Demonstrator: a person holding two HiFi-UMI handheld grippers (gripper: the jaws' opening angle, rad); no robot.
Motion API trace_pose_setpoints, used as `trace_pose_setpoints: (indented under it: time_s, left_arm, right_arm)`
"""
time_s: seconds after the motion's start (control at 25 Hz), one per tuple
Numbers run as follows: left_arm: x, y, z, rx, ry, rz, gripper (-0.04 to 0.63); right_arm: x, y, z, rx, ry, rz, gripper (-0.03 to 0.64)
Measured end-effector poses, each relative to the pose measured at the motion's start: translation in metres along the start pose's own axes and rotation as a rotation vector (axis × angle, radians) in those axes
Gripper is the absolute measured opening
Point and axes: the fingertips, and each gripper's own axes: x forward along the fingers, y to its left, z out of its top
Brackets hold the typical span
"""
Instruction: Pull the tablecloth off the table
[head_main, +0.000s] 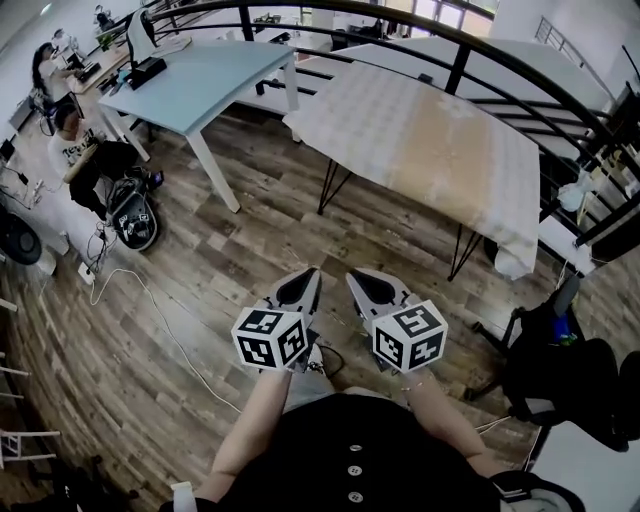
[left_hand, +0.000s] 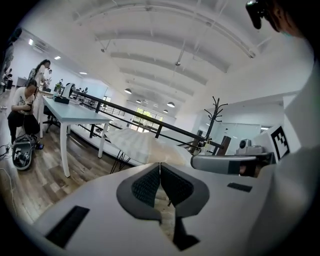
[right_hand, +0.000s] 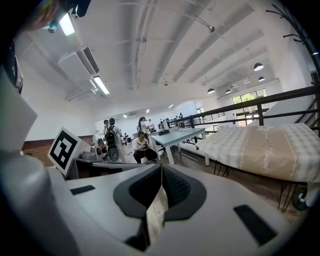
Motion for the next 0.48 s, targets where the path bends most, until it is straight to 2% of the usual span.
trace_pose_setpoints:
  time_s: [0.28,0.48]
  left_arm:
    - [0.025,0.068,0.038,0.018,0.013,-0.039,0.018]
    - [0.036,0.09,0.041,0.031,0.053,-0.072,0.018]
  right_arm:
    - [0.074,-0.004,0.031,0.0,-0.022,-0.04,0.028]
    - [0.103,-0.004,0.038,0.016,-0.015,-0.067,0.028]
